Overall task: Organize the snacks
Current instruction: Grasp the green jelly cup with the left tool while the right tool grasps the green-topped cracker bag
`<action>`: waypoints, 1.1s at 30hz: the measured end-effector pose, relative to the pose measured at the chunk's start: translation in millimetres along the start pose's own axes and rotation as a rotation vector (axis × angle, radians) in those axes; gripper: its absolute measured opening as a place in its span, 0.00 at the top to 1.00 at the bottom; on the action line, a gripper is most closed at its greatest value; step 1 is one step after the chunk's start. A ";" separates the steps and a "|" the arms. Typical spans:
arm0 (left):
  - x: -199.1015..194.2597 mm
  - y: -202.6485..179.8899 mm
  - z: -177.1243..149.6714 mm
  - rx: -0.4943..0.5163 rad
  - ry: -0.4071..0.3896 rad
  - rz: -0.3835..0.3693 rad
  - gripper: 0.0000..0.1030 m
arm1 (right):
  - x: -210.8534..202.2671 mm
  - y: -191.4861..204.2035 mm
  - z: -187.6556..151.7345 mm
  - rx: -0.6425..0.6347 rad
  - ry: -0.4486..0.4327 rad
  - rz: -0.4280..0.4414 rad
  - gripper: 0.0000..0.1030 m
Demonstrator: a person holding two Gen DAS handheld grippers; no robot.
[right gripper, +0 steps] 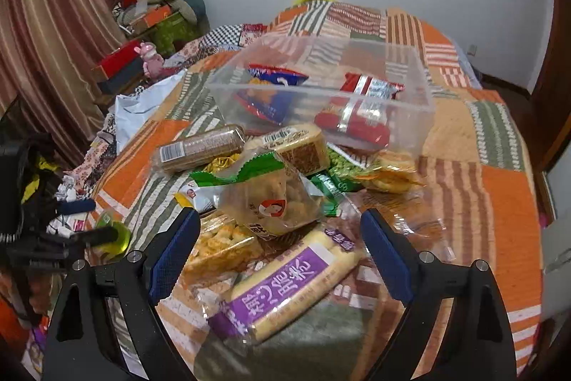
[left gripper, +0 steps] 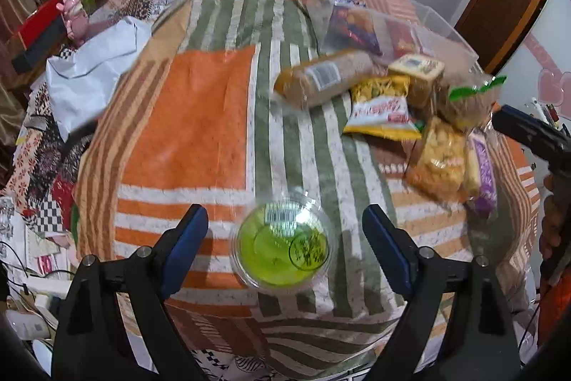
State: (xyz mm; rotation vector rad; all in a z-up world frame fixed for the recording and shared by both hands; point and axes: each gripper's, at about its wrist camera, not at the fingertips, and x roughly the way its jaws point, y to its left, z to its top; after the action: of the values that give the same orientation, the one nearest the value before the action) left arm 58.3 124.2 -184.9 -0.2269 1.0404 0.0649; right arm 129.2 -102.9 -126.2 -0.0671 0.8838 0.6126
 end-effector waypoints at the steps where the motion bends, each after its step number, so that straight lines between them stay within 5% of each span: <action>1: 2.2 0.2 -2.6 0.000 0.005 0.001 0.14 | 3.4 0.9 0.0 0.000 0.007 0.001 0.13; 4: 8.9 0.9 -9.4 0.004 0.026 -0.014 0.16 | 13.0 7.1 -0.6 -0.015 0.031 0.001 0.13; 9: 17.9 2.7 -16.8 0.011 0.046 -0.031 0.44 | 24.3 12.5 0.1 -0.024 0.041 -0.010 0.13; 12: 17.1 6.2 -16.8 0.000 0.030 -0.042 0.45 | 26.8 13.3 0.3 -0.025 0.040 -0.010 0.15; 22: 4.1 7.4 0.7 -0.008 -0.029 -0.027 0.52 | 29.5 11.3 4.4 -0.078 0.022 -0.040 0.54; 33: -25.9 -4.0 39.1 0.010 -0.145 -0.027 0.52 | -1.1 2.1 17.8 -0.066 -0.052 0.017 0.57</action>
State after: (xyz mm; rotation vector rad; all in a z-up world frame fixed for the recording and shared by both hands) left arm 79.0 130.2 -143.0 -0.2240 0.8934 0.0509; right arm 140.2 -96.3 -113.6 -0.1033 0.8143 0.6568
